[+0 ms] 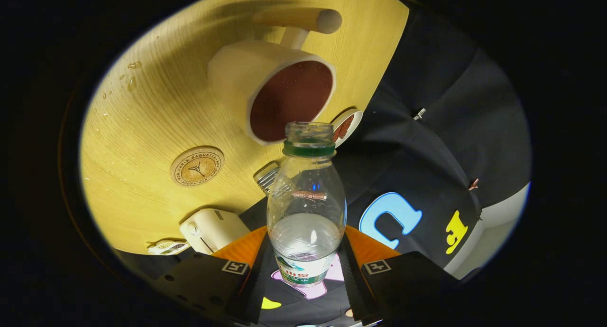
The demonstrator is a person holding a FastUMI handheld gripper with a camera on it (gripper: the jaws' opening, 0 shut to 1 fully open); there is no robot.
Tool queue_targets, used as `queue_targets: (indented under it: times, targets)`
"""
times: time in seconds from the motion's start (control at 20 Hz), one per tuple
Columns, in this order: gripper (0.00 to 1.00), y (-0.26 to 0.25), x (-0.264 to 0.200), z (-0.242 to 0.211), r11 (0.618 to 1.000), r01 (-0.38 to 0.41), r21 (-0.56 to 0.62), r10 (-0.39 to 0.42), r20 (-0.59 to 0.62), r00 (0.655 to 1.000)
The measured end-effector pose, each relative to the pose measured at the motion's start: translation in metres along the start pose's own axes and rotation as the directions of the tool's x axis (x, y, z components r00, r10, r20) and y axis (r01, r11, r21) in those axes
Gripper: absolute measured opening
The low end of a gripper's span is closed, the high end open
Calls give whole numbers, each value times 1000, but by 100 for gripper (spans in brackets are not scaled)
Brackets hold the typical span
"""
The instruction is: Take the bottle from table, then pour the juice into the cup, finally place the bottle on the coaster
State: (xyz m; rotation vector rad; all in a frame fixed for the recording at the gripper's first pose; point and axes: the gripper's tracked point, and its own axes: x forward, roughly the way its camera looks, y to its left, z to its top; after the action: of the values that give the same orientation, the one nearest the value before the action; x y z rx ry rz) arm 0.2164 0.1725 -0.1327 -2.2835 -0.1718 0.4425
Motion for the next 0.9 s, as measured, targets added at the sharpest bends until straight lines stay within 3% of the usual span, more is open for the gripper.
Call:
queue_targets:
  times: [0.4,0.55,0.7,0.9]
  targets:
    - [73,-3,-28,-12,971,-48,234,65,-65,996]
    - [73,-13,-40,-23,935,-39,353,74,-86,994]
    - [73,-17,-50,-39,853,-34,521,112,-119,987]
    - [73,-29,-64,-55,663,-1,748,154,-135,979]
